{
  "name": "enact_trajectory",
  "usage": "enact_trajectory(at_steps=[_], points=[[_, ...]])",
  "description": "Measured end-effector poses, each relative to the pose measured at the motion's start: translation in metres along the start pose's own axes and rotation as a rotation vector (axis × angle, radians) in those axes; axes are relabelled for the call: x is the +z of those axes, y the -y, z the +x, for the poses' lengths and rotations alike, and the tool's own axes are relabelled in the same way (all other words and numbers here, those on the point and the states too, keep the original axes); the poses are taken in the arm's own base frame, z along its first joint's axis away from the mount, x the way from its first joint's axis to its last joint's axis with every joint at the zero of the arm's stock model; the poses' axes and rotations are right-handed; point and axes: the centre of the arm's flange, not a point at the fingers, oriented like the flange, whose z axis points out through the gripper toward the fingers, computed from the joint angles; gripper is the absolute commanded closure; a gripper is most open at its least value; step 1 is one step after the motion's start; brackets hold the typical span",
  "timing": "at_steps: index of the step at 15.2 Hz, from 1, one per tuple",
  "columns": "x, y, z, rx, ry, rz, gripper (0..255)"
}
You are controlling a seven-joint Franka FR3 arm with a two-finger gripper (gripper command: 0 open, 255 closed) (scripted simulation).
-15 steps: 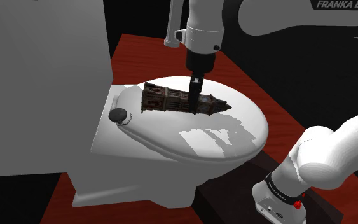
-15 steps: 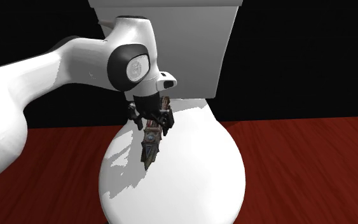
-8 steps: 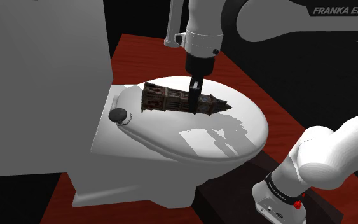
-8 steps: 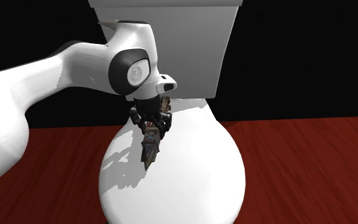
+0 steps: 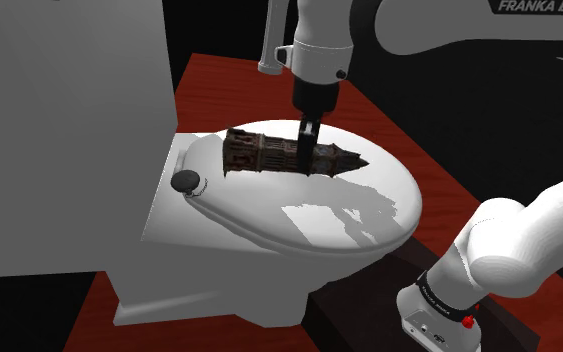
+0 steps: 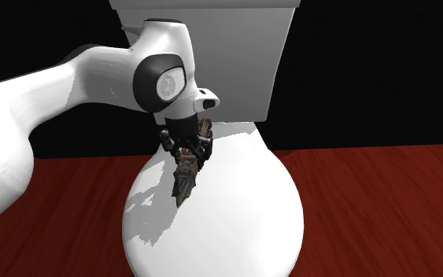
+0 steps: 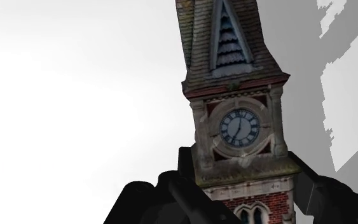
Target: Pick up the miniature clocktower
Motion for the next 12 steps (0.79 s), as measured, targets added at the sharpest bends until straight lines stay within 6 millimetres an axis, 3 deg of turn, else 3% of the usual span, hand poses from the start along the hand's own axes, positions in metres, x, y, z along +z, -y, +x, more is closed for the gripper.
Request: enact_trajectory(at_steps=[12], points=[[-0.063,-0.002,-0.006,0.000,0.000,0.000,255]])
